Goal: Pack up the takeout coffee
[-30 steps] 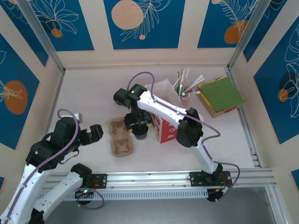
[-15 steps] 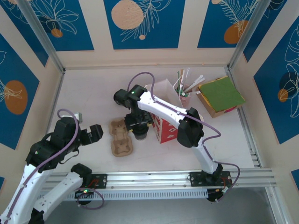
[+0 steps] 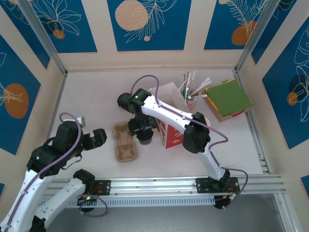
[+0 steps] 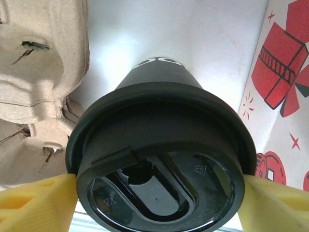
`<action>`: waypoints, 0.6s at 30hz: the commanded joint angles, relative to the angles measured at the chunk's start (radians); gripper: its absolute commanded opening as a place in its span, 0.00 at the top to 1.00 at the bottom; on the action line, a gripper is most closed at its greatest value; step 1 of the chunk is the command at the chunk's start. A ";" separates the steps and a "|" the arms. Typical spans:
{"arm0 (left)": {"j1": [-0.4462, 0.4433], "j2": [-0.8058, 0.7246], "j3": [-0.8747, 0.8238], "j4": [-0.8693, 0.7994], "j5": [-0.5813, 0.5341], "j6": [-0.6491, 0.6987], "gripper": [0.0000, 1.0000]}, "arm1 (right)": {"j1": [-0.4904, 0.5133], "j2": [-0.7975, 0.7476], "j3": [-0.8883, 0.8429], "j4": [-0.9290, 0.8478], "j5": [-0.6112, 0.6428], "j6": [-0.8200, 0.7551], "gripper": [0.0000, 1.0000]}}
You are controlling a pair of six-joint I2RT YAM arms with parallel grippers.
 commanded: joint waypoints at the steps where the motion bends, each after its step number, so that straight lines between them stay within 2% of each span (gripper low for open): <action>1: 0.008 0.006 -0.006 0.014 0.014 0.010 0.00 | 0.008 -0.021 0.030 -0.044 0.026 0.018 0.17; 10: 0.008 0.010 -0.007 0.020 0.016 0.011 0.00 | 0.007 -0.023 0.049 -0.054 0.033 0.020 0.17; 18: 0.008 0.010 -0.025 0.050 0.065 0.020 0.00 | 0.010 -0.020 0.042 -0.038 0.029 0.017 0.17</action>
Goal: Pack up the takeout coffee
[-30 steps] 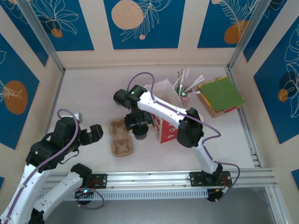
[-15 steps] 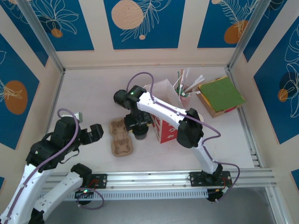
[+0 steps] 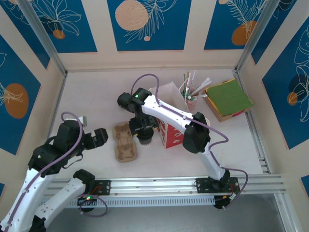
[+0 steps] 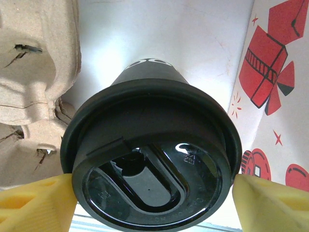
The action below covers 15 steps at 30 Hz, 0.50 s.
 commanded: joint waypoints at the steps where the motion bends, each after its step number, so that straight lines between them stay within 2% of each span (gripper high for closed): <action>1: 0.008 -0.003 -0.016 0.032 0.039 0.016 0.00 | 0.011 -0.020 0.023 -0.013 0.003 0.017 0.17; 15: 0.008 -0.018 -0.030 0.069 0.082 0.034 0.00 | 0.015 -0.023 0.003 0.002 0.013 0.015 0.20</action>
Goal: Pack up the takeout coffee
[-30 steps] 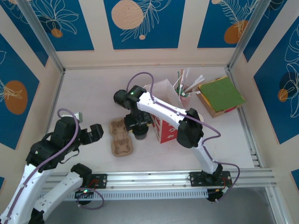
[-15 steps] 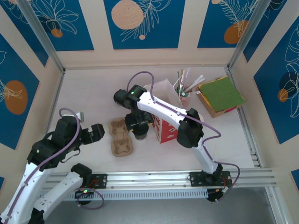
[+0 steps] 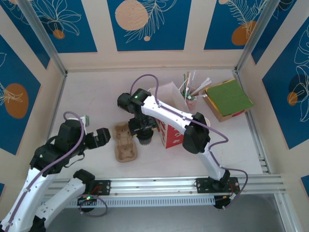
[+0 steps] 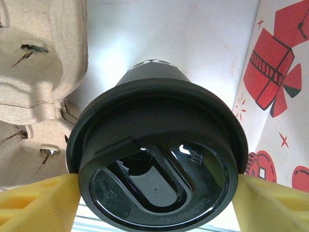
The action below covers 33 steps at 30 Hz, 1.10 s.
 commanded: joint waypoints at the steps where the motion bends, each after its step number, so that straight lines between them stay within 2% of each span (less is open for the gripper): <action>1: 0.008 -0.015 -0.006 0.023 0.033 0.031 0.00 | 0.006 -0.023 0.002 -0.010 0.011 0.017 0.20; 33: 0.008 -0.018 -0.002 0.017 0.033 0.032 0.00 | 0.006 -0.044 -0.046 0.016 0.014 0.020 0.21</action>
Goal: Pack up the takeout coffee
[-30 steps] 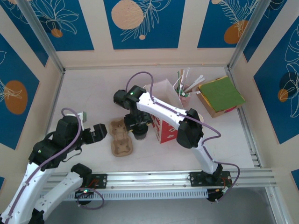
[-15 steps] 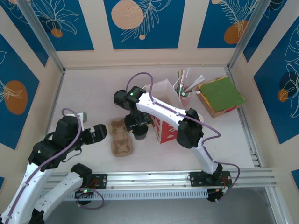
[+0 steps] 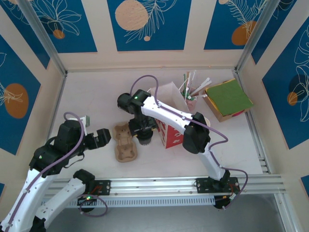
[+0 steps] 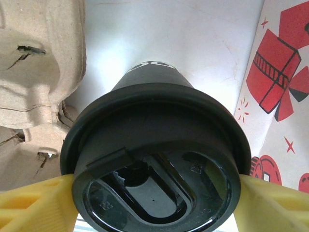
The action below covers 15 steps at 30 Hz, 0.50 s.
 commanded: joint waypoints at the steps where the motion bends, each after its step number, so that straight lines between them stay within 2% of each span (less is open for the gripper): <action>1: 0.008 -0.009 -0.001 0.012 0.012 0.015 0.00 | 0.007 -0.041 -0.018 -0.006 0.017 0.017 0.21; 15: 0.008 -0.005 -0.005 0.023 0.018 0.010 0.00 | 0.013 -0.067 -0.044 0.024 0.039 0.015 0.21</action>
